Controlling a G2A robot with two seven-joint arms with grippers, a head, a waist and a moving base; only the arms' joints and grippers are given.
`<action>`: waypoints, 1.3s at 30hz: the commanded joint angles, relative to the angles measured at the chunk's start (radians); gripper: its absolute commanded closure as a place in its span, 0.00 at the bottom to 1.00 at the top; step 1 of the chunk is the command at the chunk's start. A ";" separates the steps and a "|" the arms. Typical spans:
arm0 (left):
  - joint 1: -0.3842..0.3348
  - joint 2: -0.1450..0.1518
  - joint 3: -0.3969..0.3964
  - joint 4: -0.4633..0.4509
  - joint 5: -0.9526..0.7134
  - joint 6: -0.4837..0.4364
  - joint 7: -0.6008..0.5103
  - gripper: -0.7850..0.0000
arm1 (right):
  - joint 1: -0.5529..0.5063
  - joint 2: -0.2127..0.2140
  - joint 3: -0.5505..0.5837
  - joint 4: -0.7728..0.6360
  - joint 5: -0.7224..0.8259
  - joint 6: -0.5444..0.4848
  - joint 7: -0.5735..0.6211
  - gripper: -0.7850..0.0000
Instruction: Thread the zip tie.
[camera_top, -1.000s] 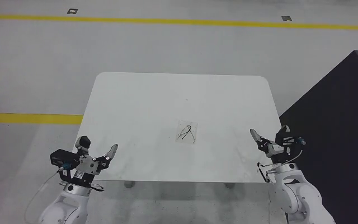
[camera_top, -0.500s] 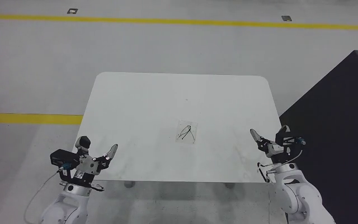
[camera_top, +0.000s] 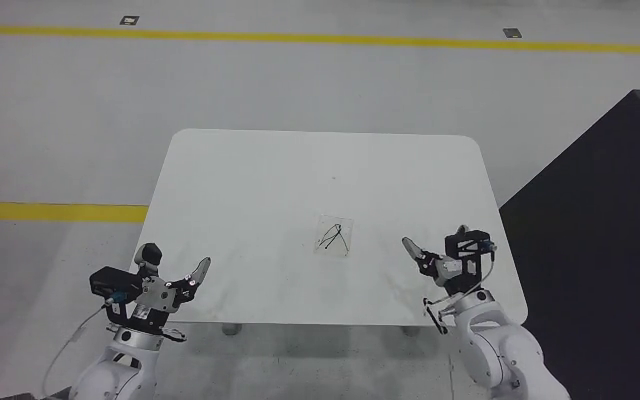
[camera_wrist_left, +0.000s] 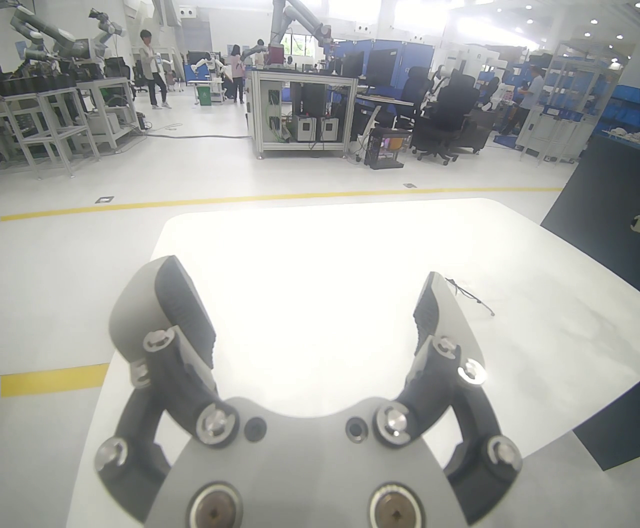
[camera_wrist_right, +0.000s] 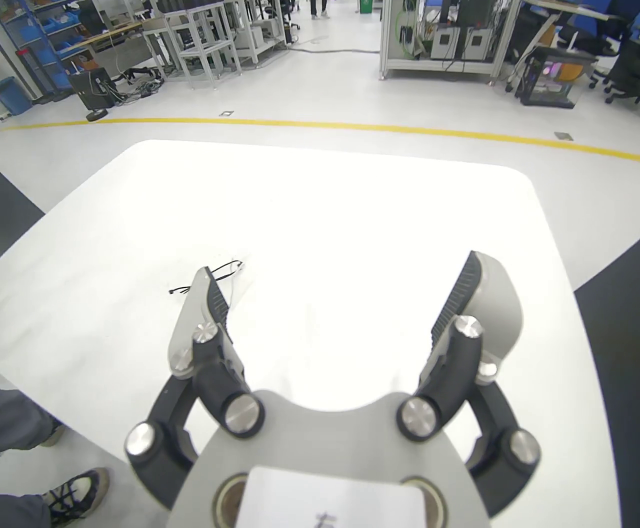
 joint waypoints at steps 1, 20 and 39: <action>0.000 0.000 0.000 0.000 0.000 0.000 0.000 0.00 | 0.036 -0.003 -0.049 0.015 -0.049 0.033 0.140 0.00; 0.000 0.000 0.000 0.000 0.000 0.000 0.000 0.00 | 0.225 -0.021 -0.061 0.055 0.158 0.132 0.504 0.00; 0.000 0.000 0.000 0.000 0.000 0.000 0.000 0.00 | 0.416 -0.037 -0.188 -0.018 0.332 0.158 0.824 0.00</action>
